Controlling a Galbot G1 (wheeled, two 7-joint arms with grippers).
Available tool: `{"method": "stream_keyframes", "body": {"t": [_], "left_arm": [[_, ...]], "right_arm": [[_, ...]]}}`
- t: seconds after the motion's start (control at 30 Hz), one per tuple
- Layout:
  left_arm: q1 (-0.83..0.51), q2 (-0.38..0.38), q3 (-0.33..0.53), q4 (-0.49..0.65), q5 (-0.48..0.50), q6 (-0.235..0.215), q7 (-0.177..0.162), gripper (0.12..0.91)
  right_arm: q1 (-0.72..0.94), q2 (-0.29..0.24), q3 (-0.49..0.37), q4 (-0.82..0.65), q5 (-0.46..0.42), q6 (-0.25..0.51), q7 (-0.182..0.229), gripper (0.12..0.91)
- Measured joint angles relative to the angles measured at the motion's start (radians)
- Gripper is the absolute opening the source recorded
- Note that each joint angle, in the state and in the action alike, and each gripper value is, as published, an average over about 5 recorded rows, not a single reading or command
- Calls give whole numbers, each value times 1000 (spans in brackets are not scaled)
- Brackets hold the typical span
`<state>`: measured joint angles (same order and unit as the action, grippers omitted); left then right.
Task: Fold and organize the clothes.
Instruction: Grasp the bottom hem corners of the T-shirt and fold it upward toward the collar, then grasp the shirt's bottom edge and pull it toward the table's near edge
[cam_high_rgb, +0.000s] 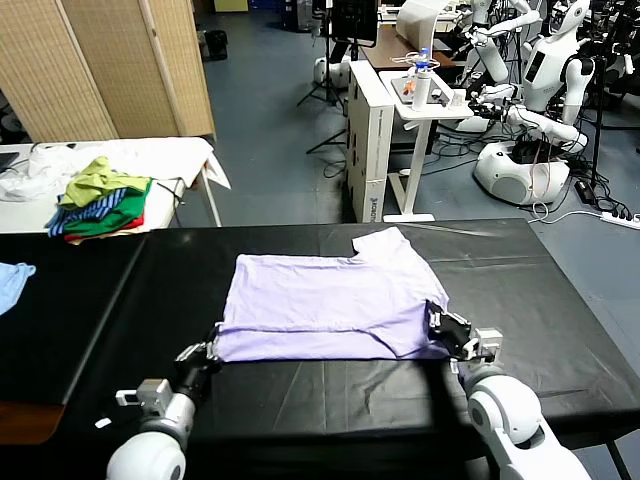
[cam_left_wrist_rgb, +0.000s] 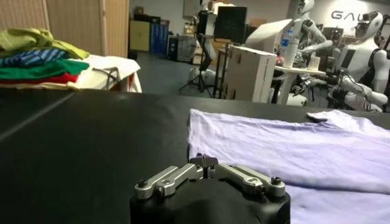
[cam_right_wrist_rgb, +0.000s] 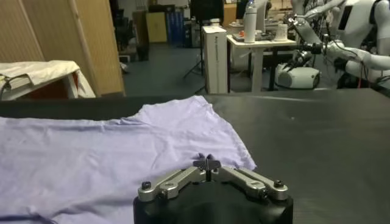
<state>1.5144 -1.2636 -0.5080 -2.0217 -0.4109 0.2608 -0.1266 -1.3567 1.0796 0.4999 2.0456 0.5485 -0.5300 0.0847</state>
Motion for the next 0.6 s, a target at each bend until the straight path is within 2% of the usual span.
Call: {"method": "stream_keyframes", "body": {"t": [0.07, 0.13, 0.2, 0.27, 0.43, 0.6], "left_arm": [[13, -3, -6, -9, 5, 6, 0, 734], [27, -4, -13, -21, 7, 12, 0, 825], [43, -4, -18, -35, 5, 15, 0, 886], [60, -4, -21, -49, 2, 17, 0, 902], [88, -13, -23, -67, 0, 16, 4, 907], [105, -17, -27, -69, 1, 14, 7, 907]], "right_arm": [[-34, -2, 20, 23, -2, 0, -5, 810], [-65, 0, 37, 35, -4, 2, -7, 877], [-89, 4, 48, 42, -4, 3, -8, 896], [-110, 10, 57, 47, -4, 3, -7, 879], [-153, 23, 82, 58, -3, 5, -6, 779], [-197, 28, 111, 66, 1, 14, -9, 763]]}}
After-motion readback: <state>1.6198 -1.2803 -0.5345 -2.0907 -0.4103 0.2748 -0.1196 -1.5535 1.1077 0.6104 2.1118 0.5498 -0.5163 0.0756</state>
